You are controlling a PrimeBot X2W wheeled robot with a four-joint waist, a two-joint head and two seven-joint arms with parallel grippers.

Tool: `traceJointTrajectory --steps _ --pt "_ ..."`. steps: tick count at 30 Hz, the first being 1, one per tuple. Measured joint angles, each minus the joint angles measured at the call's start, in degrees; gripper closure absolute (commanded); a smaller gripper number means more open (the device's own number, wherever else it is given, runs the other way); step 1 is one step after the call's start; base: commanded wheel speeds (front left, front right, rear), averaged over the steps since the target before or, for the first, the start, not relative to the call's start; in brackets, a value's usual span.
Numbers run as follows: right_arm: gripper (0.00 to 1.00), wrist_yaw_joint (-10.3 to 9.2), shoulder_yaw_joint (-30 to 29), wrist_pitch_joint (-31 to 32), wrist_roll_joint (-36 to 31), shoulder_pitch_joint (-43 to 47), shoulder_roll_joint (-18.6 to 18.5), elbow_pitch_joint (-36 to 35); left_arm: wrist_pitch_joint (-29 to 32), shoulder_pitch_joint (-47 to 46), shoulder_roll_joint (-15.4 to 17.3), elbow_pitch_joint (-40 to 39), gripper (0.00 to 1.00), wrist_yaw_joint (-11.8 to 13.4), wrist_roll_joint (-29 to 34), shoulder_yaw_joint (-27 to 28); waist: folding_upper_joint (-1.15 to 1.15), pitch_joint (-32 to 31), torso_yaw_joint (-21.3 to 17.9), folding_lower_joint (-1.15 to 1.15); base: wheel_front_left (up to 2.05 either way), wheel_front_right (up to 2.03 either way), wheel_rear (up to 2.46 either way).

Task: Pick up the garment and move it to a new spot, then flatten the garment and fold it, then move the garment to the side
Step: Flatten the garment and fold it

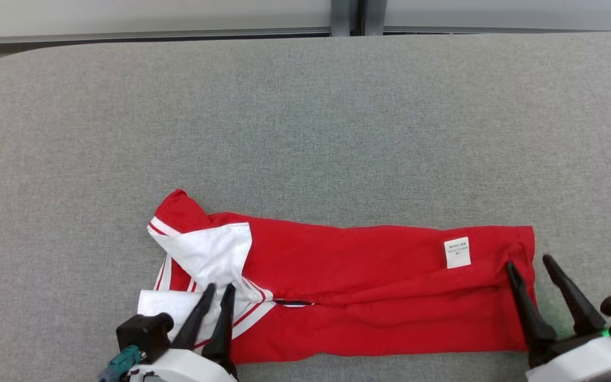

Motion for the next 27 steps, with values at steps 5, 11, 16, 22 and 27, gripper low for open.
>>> traceJointTrajectory --steps 5,11,16,22,27 --pt "0.0 0.0 -1.5 -0.1 -1.3 3.3 1.3 -2.6 -1.6 1.0 0.1 0.7 0.0 -0.2 -0.5 0.6 0.0 -0.6 -0.5 0.0 0.0 0.0 0.0" --pt "0.0 0.0 -5.5 -0.3 -4.4 5.5 3.7 -9.3 -6.0 1.4 1.5 -2.2 0.0 1.5 3.3 2.9 0.0 -2.4 -0.9 0.0 0.0 0.0 0.0" --pt "0.0 0.0 -9.3 2.4 -7.9 5.8 5.4 -14.9 -7.3 1.6 2.3 -6.4 0.0 2.3 6.3 6.8 0.0 -4.7 -1.1 0.0 0.0 0.0 0.0" --pt "0.0 0.0 -11.3 5.6 -11.8 4.7 7.0 -19.0 -7.5 1.5 3.9 -8.8 0.0 3.1 10.5 11.5 0.0 -6.8 -1.3 0.0 0.0 0.0 0.0" --pt "0.0 0.0 -10.8 7.3 -13.2 4.2 7.5 -19.4 -7.5 1.3 4.6 -7.9 0.0 1.5 12.1 13.3 0.0 -8.4 -1.5 0.0 0.0 0.0 0.0"
